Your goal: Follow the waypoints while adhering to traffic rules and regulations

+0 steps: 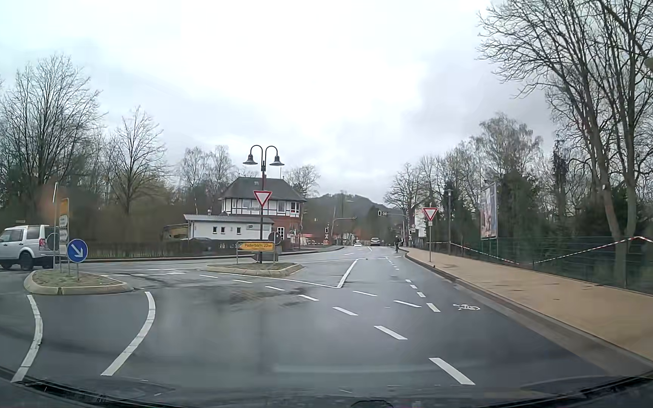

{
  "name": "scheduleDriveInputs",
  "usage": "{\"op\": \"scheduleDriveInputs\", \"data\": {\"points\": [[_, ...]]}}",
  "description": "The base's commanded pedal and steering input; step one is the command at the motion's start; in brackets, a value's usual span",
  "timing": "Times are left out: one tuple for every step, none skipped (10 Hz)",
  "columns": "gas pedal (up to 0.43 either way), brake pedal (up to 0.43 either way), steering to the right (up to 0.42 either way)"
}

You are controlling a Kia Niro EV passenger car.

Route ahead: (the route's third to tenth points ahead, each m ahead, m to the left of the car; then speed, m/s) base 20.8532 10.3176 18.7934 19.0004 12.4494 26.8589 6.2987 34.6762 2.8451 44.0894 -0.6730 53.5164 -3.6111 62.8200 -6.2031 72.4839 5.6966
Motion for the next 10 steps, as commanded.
{"op": "scheduleDriveInputs", "data": {"points": [[0.059,0.000,-0.098],[0.047,0.000,-0.102],[0.039,0.000,-0.108],[0.039,0.000,-0.111],[0.039,0.000,-0.112],[0.059,0.000,-0.116],[0.087,0.000,-0.124],[0.087,0.000,-0.131],[0.079,0.000,-0.141],[0.067,0.000,-0.151]]}}
